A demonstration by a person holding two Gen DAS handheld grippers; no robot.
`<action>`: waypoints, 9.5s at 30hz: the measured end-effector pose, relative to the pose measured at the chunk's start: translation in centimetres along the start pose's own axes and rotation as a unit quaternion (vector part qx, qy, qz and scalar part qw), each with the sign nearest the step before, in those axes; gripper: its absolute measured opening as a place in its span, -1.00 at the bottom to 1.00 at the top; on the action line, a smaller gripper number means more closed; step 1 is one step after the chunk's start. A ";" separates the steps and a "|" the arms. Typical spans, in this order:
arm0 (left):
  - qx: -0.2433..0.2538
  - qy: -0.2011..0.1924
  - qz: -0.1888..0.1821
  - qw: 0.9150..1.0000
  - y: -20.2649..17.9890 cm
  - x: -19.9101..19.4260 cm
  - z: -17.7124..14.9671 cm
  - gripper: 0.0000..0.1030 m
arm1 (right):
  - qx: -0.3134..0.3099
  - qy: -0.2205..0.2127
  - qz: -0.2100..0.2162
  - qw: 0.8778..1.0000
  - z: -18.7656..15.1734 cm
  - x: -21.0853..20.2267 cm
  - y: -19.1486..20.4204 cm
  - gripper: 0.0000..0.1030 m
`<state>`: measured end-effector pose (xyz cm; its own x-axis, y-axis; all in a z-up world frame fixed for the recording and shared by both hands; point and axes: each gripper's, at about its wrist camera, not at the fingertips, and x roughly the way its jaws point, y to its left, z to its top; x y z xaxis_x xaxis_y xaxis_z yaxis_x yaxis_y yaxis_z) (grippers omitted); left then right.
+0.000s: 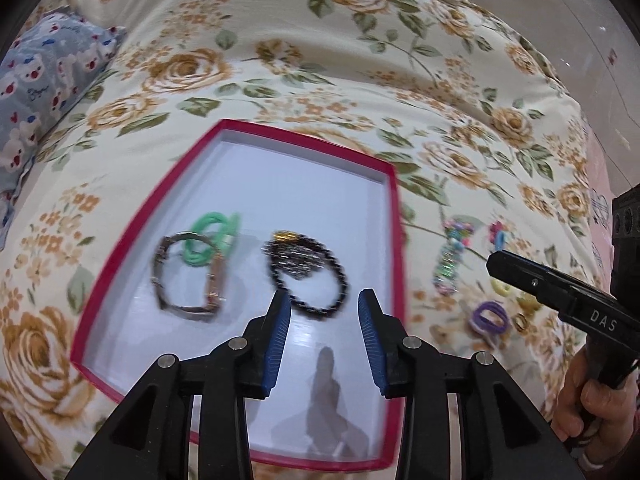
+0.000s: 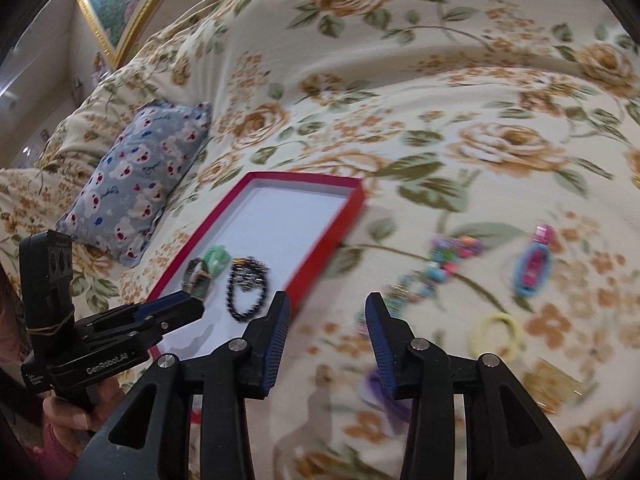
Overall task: Organize jewelry
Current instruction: 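Carry the watch and bead bracelet into the box and release both, then grasp the beaded bracelet with the left tool while the right tool grasps the blue hair tie, then carry both items into the box and open both tools to release, then grasp the colorful beaded hair tie with the left tool while the right tool grasps the pink clip, then carry the beaded hair tie and pink clip into the box and release both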
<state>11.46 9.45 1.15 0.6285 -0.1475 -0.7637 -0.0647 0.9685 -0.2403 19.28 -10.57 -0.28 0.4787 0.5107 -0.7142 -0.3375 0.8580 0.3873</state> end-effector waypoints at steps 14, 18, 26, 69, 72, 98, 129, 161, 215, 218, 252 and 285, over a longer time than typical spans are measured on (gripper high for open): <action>0.047 0.018 -0.022 0.998 -4.3 1.8 0.9 -0.30 | 0.057 -0.029 -0.053 0.997 -1.3 -4.8 -6.7 -0.21; 0.063 0.020 -0.026 0.997 -5.7 2.5 1.4 -0.29 | 0.066 -0.034 -0.058 0.996 -1.4 -5.4 -7.8 -0.21; 0.082 0.032 -0.032 0.996 -7.5 4.3 2.2 -0.22 | 0.073 -0.036 -0.061 0.995 -0.8 -5.6 -9.4 -0.21; 0.117 0.083 -0.058 0.988 -12.0 13.8 4.2 -0.84 | 0.067 0.004 -0.068 0.995 1.1 -0.2 -13.3 -0.98; 0.110 0.075 -0.063 0.989 -11.6 12.8 4.1 -0.84 | 0.059 0.002 -0.078 0.995 1.1 -0.5 -12.9 -0.98; 0.047 -0.005 -0.052 0.998 -4.6 0.9 1.9 -0.84 | -0.007 -0.004 0.009 1.000 1.1 -1.1 -2.1 -0.98; -0.063 0.003 0.014 0.998 5.4 -1.3 -1.5 -0.84 | -0.095 0.083 0.052 0.991 -1.0 7.5 8.0 -0.98; -0.049 0.011 0.041 0.998 4.5 -0.5 -1.7 -0.64 | -0.067 0.066 0.065 0.993 -0.3 6.2 6.9 -0.39; 0.123 0.067 -0.047 0.989 -11.9 12.4 6.7 0.04 | 0.073 0.023 -0.087 0.993 2.7 0.2 -13.1 -0.11; 0.130 0.075 -0.046 0.988 -12.7 14.2 7.2 0.04 | 0.069 0.029 -0.088 0.993 3.0 0.9 -13.3 -0.12; 0.128 0.049 -0.074 0.988 -12.1 13.5 7.9 -0.72 | 0.023 0.021 -0.070 0.997 4.1 1.5 -10.2 -0.59; -0.003 -0.002 -0.003 1.000 2.1 4.7 6.7 -0.72 | -0.058 0.047 0.046 0.996 5.2 7.5 4.2 -0.59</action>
<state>19.44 12.16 1.03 0.6322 -0.1523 -0.7596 -0.0658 0.9664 -0.2485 25.63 -2.83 -0.94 0.3646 0.5746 -0.7328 -0.4704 0.7928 0.3876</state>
